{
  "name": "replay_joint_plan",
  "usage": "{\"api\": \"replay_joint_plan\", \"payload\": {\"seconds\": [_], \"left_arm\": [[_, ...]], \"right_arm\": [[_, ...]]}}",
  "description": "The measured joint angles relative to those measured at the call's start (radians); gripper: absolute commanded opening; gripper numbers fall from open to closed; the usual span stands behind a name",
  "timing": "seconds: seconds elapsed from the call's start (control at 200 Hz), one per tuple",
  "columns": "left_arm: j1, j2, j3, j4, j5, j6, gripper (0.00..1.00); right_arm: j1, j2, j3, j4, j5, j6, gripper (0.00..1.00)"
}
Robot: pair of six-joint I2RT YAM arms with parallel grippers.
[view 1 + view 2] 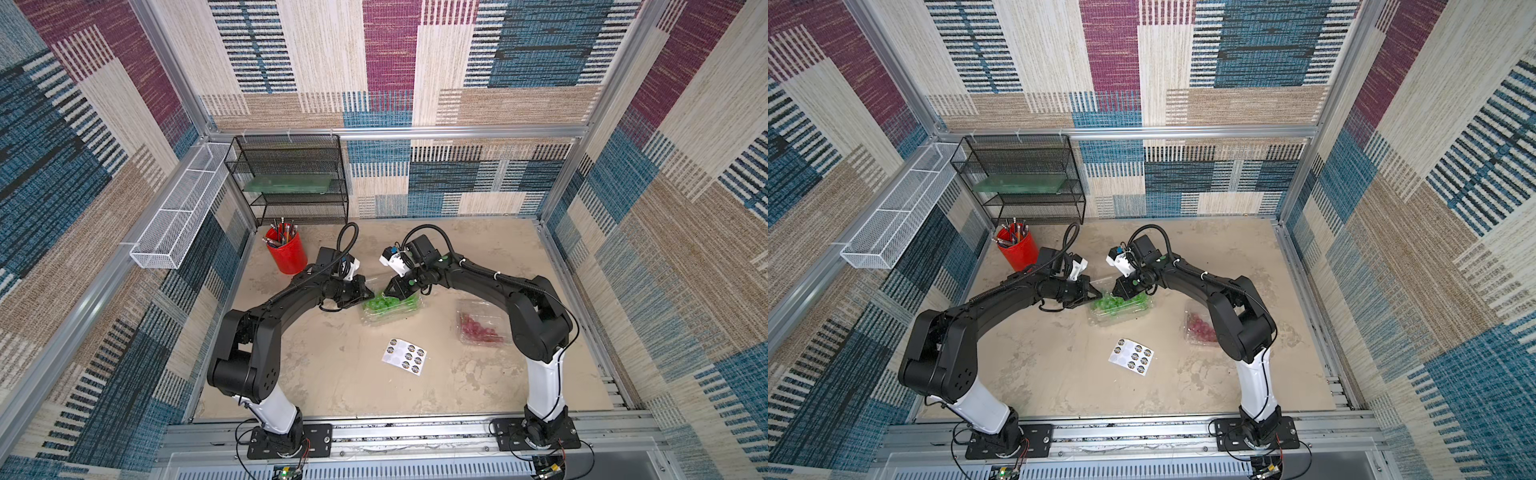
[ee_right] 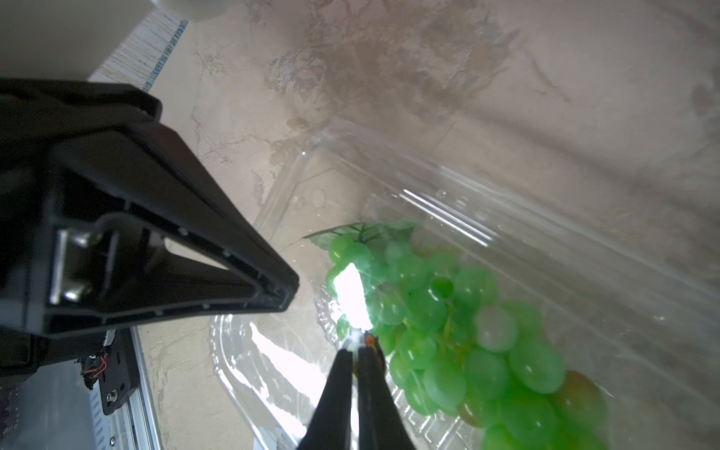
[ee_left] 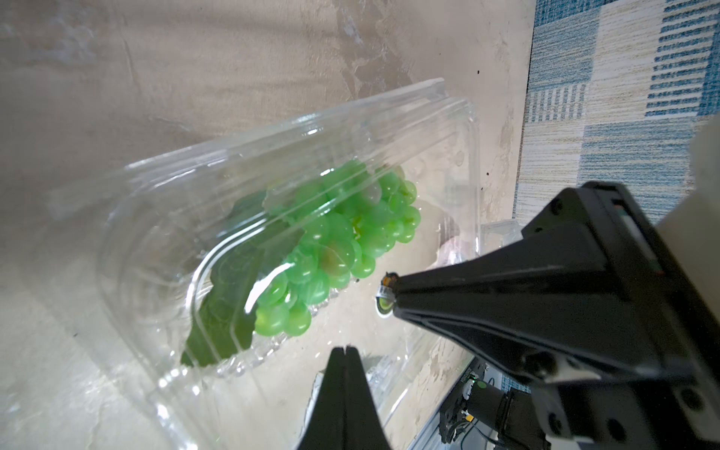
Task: Label fruit boxes
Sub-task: Stick the label on the fruit box.
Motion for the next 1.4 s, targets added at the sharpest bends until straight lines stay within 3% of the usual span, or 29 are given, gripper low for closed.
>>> {"api": "replay_joint_plan", "payload": {"seconds": [0.3,0.711,1.062,1.232,1.402], "left_arm": [[0.0,-0.007,0.0,0.0,0.0,0.0,0.0],[0.0,-0.007,0.0,0.0,0.0,0.0,0.0],[0.0,-0.021,0.0,-0.003,0.0,0.0,0.0],[-0.001,-0.08,0.011,-0.021,-0.021,0.002,0.07],[-0.005,-0.197,0.0,-0.038,-0.049,0.003,0.3]], "right_arm": [[0.007,-0.082,-0.014,0.001,0.029,0.0,0.13],[0.038,-0.01,0.007,0.003,0.023,0.0,0.13],[-0.001,-0.048,-0.024,-0.005,0.059,0.0,0.13],[-0.011,-0.135,-0.071,-0.01,0.089,0.005,0.17],[-0.002,-0.284,-0.197,0.018,0.105,0.023,0.25]]}}
